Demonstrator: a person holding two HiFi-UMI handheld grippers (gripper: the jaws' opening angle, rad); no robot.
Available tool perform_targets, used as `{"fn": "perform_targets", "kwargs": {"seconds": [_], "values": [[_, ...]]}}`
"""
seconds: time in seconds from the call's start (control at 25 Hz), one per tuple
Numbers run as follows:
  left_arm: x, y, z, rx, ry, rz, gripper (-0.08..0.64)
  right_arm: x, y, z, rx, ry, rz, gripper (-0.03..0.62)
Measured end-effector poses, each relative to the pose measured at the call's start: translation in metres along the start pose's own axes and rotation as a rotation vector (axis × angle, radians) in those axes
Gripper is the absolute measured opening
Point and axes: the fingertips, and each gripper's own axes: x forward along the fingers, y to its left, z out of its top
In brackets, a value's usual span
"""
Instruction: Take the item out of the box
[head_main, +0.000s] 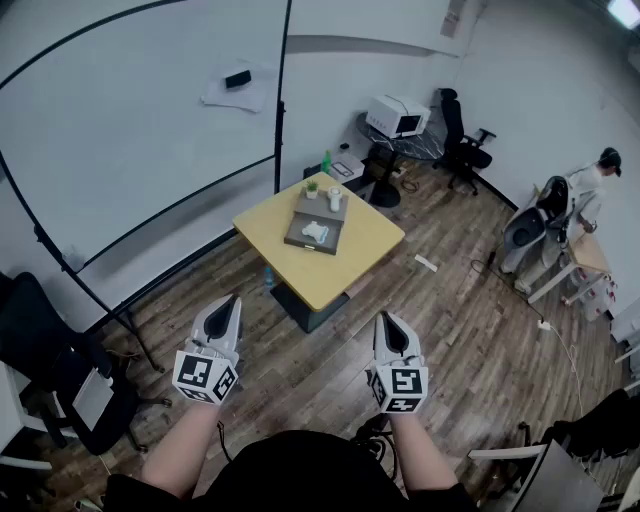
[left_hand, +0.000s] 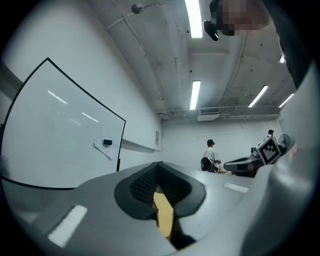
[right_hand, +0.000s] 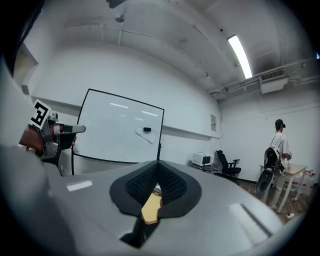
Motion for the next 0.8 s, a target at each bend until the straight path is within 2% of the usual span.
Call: {"fn": "perform_targets", "kwargs": {"seconds": [0.24, 0.48, 0.6, 0.64, 0.68, 0.72, 0.8], "values": [[0.005, 0.001, -0.005, -0.004, 0.012, 0.007, -0.002, 0.006, -0.001, -0.005, 0.011, 0.012, 0.011, 0.006], [0.007, -0.001, -0.006, 0.005, 0.018, 0.016, -0.002, 0.006, -0.005, -0.007, 0.021, -0.02, 0.036, 0.008], [0.008, -0.005, -0.007, 0.004, 0.023, 0.02, -0.002, 0.009, 0.001, -0.014, -0.004, -0.008, 0.086, 0.009], [0.009, -0.007, -0.008, 0.006, 0.024, 0.02, -0.002, 0.012, 0.005, -0.016, 0.008, -0.003, 0.127, 0.054], [0.01, -0.009, -0.008, 0.01, 0.025, 0.02, -0.002, 0.016, 0.008, -0.019, 0.029, 0.006, 0.165, 0.521], [0.011, -0.01, -0.009, 0.014, 0.027, 0.022, -0.002, 0.02, 0.008, -0.02, 0.048, 0.013, 0.186, 0.597], [0.015, -0.015, -0.011, 0.02, 0.031, 0.027, -0.002, 0.022, 0.0, -0.018, 0.051, 0.008, 0.182, 0.597]]}}
